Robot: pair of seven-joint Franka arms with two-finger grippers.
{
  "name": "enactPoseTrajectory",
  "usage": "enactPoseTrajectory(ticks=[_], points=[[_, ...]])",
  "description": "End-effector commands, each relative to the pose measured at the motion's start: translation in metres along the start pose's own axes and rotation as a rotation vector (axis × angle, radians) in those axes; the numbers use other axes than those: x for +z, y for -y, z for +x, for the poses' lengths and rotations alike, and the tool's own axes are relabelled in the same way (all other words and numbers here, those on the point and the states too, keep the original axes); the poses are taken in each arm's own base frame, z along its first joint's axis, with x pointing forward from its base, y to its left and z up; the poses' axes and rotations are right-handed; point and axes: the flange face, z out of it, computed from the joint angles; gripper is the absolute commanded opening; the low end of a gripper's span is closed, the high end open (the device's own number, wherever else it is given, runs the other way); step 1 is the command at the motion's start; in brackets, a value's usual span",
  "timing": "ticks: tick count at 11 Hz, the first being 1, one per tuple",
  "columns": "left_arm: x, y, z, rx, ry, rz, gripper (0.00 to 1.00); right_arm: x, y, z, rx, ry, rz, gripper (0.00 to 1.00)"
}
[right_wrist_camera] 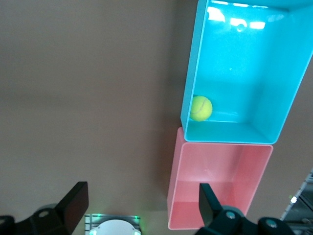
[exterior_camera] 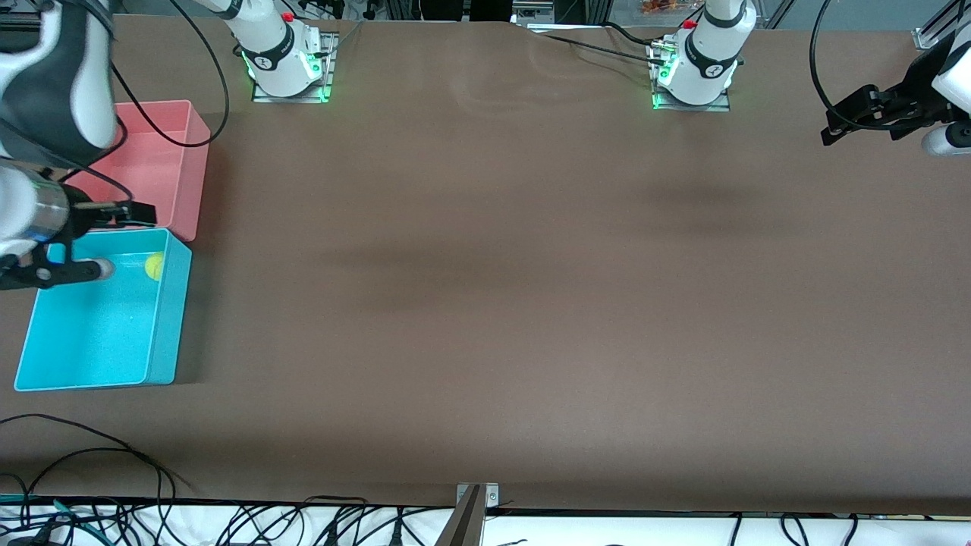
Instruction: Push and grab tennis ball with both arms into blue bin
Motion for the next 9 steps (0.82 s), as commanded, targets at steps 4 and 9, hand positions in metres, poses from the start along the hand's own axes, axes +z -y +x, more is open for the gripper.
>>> enactPoseTrajectory(ticks=[4,9], points=[[-0.009,-0.009,0.005,0.019,-0.001,-0.015,1.00,-0.018,-0.011,-0.057,0.109,-0.163,0.080,1.00],[-0.009,-0.012,0.005,0.023,-0.001,-0.014,1.00,-0.014,-0.020,-0.088,0.142,-0.236,0.083,1.00]])
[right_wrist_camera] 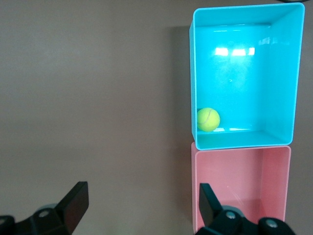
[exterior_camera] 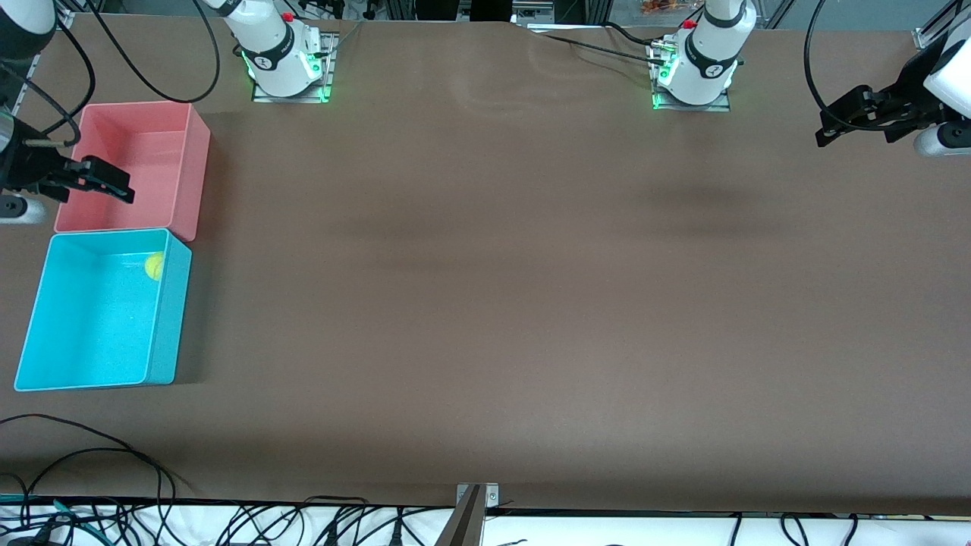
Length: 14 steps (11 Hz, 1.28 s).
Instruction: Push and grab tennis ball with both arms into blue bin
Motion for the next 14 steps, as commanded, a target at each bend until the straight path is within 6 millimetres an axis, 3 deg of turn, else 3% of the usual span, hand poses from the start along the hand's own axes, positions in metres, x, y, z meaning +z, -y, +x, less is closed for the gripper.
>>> enactPoseTrajectory(ticks=[1,10,14], points=[[-0.006,-0.003,0.003,0.007,0.007,-0.016,1.00,0.000,-0.012,-0.015,0.020,-0.015,-0.004,1.00],[-0.006,-0.009,0.002,0.017,0.007,-0.013,1.00,-0.006,-0.003,-0.020,0.008,-0.003,-0.003,1.00],[-0.006,-0.008,0.002,0.017,0.007,-0.013,1.00,-0.012,-0.010,-0.017,0.016,-0.017,-0.004,1.00]])
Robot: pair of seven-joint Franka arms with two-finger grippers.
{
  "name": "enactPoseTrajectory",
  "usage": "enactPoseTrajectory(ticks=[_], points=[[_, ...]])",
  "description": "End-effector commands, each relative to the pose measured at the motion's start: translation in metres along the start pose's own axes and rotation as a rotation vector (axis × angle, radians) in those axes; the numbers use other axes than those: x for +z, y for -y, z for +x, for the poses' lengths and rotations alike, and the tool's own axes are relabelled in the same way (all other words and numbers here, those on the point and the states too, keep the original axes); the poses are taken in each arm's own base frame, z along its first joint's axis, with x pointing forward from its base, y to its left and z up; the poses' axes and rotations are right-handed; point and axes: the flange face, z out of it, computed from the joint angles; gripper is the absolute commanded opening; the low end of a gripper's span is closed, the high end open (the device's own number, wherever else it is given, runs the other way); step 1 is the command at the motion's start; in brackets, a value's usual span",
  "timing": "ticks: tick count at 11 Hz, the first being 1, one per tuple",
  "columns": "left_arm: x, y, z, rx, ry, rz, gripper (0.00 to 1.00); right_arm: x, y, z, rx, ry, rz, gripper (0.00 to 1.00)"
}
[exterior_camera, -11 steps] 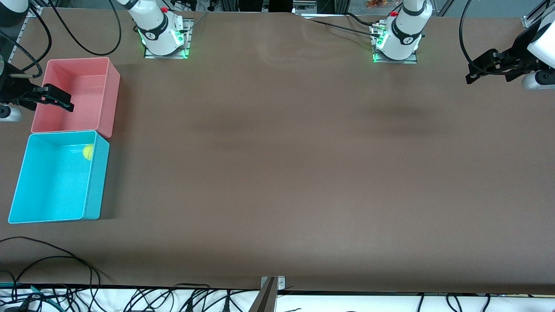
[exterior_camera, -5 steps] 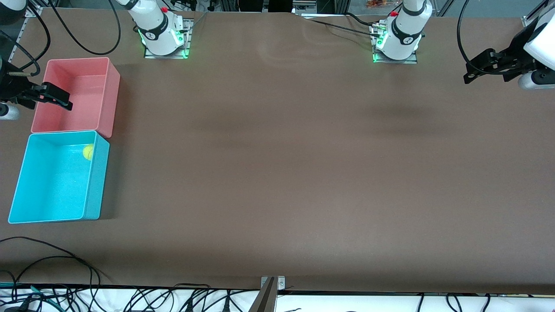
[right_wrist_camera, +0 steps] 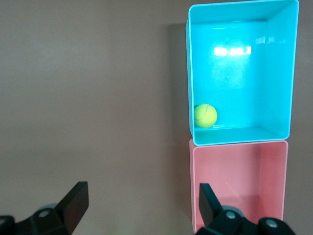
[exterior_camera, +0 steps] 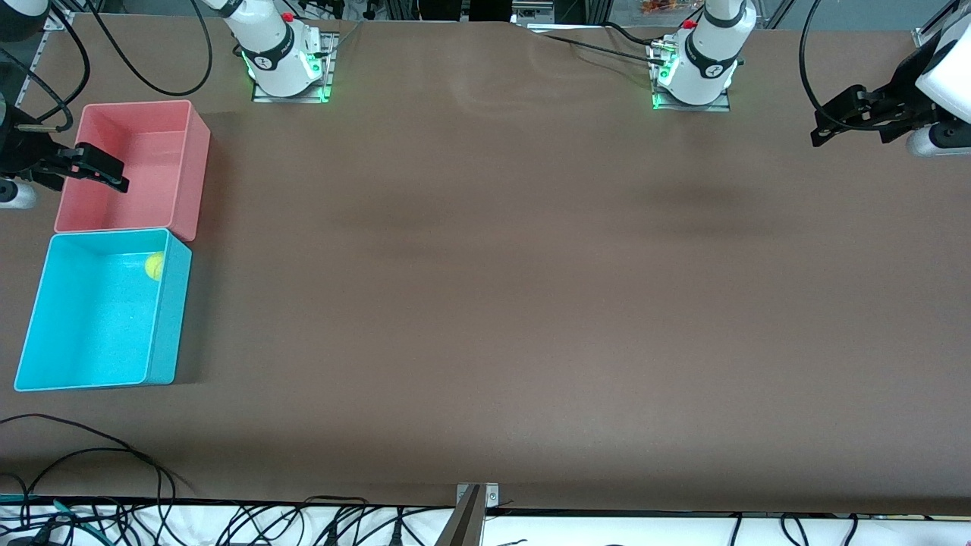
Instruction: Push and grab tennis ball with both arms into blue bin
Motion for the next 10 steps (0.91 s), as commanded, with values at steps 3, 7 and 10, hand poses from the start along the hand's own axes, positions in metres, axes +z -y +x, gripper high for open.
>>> enactPoseTrajectory(ticks=[3,7,10], points=[[-0.0066,-0.0034,0.0021,0.006,0.006,-0.014,1.00,-0.0067,-0.0025,-0.0046,0.001,-0.008,-0.005,1.00],[-0.0067,-0.0027,0.0023,0.005,0.006,-0.015,1.00,-0.0060,-0.0018,-0.0054,-0.004,-0.001,-0.007,1.00],[-0.0066,-0.0036,0.0021,0.005,0.006,-0.016,1.00,-0.0061,-0.0009,-0.0053,-0.005,-0.001,-0.007,1.00]])
